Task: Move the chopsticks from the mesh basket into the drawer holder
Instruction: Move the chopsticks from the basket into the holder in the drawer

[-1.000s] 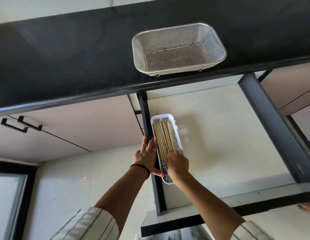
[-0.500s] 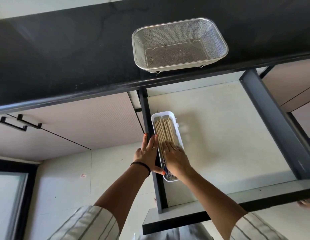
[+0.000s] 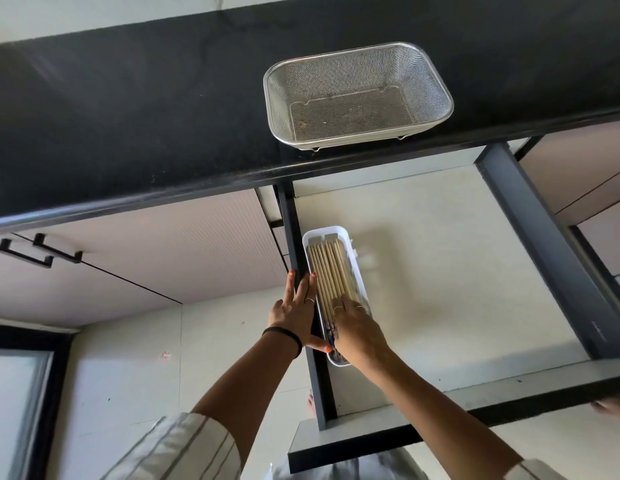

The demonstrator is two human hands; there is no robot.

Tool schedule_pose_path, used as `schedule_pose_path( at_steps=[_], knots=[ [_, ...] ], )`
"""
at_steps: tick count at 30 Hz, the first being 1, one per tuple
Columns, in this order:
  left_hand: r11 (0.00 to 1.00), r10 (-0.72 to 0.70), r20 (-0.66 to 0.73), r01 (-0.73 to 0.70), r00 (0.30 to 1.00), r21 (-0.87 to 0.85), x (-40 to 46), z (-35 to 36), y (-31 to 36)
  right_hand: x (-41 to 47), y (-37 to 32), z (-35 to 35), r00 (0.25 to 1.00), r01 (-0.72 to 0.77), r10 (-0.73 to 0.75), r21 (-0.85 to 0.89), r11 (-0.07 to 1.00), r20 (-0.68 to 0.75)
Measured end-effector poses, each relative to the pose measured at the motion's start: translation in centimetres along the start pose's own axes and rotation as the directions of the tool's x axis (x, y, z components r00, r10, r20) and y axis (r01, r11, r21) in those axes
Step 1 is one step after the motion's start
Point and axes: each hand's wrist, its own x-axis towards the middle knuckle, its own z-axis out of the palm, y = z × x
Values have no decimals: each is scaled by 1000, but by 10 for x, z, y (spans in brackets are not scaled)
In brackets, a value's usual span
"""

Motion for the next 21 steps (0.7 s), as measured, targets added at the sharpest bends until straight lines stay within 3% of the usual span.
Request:
schedule_pose_path(
  at_steps=[6,14,21],
  knots=[
    [1000,5,3,-5,1000,22,1,3,-1,1,3,3,986,119,-111,-55,991,128],
    [1000,3,3,-3,1000,17,2,3,-1,-3,3,5,1000,0,-1,13,1000,22],
    [1000,5,-1,-5,1000,15,2,1,-1,-1,4,10,997,-47,44,44,998,61]
  ],
)
